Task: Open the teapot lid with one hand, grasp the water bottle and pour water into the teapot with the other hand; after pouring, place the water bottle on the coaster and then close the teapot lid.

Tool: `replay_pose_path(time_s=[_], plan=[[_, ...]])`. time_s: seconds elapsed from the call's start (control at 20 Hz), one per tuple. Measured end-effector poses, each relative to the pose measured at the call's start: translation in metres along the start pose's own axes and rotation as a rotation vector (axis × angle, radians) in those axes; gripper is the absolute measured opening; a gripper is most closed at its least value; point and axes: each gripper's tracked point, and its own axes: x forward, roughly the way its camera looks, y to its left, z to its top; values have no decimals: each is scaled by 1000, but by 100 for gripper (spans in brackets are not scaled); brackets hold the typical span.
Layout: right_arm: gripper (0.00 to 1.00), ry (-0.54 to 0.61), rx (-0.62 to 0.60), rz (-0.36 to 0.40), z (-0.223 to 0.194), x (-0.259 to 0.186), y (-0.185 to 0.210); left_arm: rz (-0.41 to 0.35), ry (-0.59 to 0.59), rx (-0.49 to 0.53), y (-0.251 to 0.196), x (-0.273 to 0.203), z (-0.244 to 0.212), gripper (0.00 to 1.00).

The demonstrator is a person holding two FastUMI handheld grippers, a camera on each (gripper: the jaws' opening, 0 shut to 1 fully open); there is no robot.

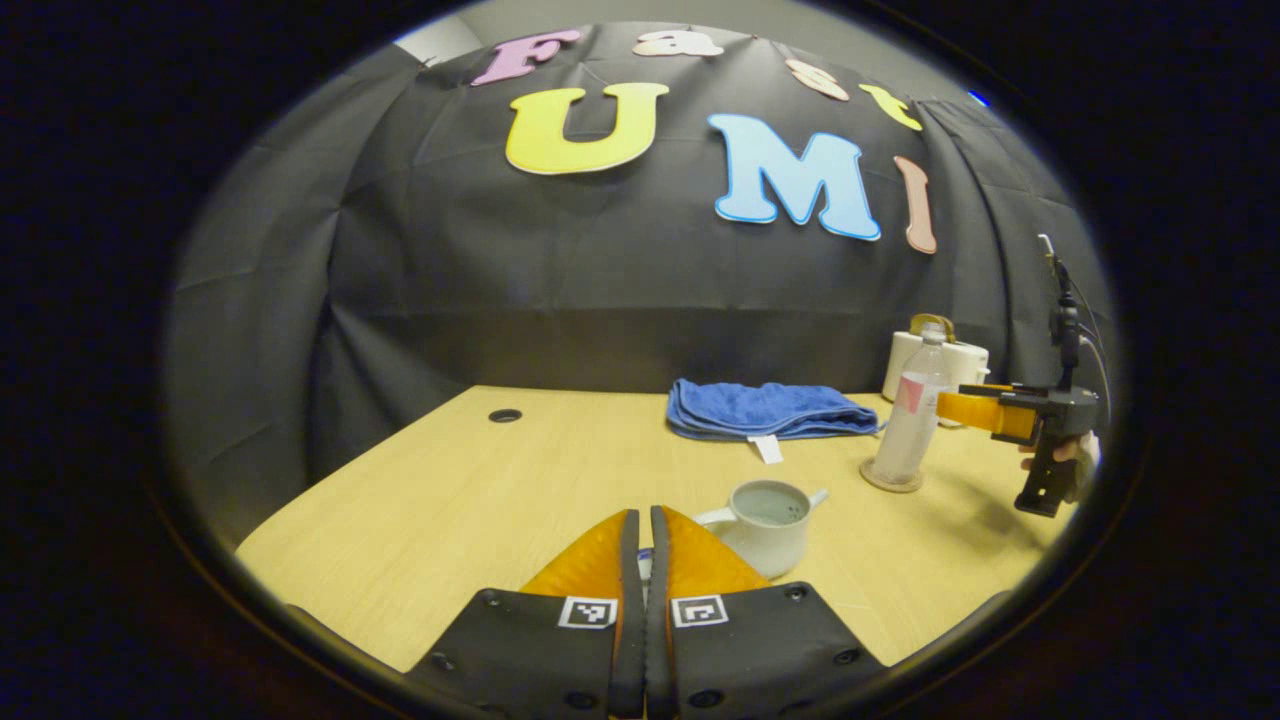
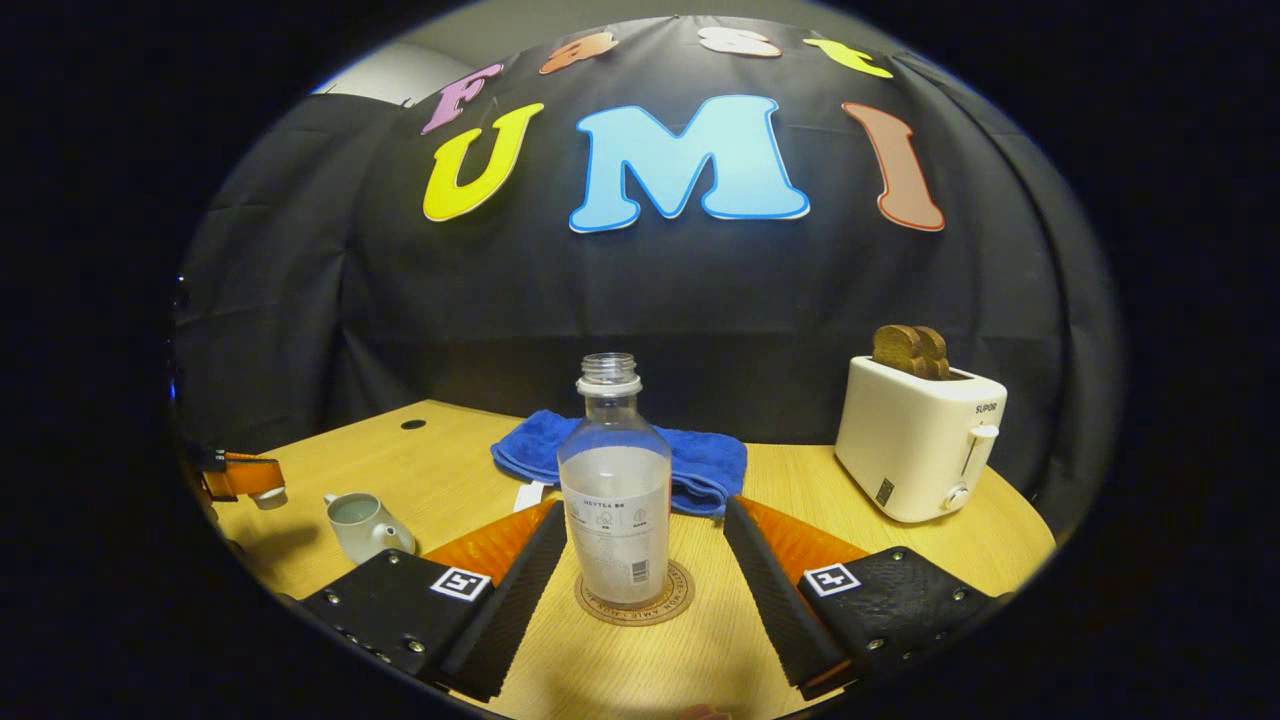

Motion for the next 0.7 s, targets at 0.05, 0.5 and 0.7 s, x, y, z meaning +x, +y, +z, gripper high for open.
replay_pose_path(time_s=[0.05, 0.5, 0.7], plan=[[98, -4, 13, 2, -1, -5, -2, -11, -5, 5, -8, 6, 3, 9], [98, -28, 46, -17, -5, -39, -30, -64, -44, 73, -59, 55, 22, 6], [98, -34, 65, -37, -9, -43, -44, -58, -54, 102, -66, 72, 24, 8]])
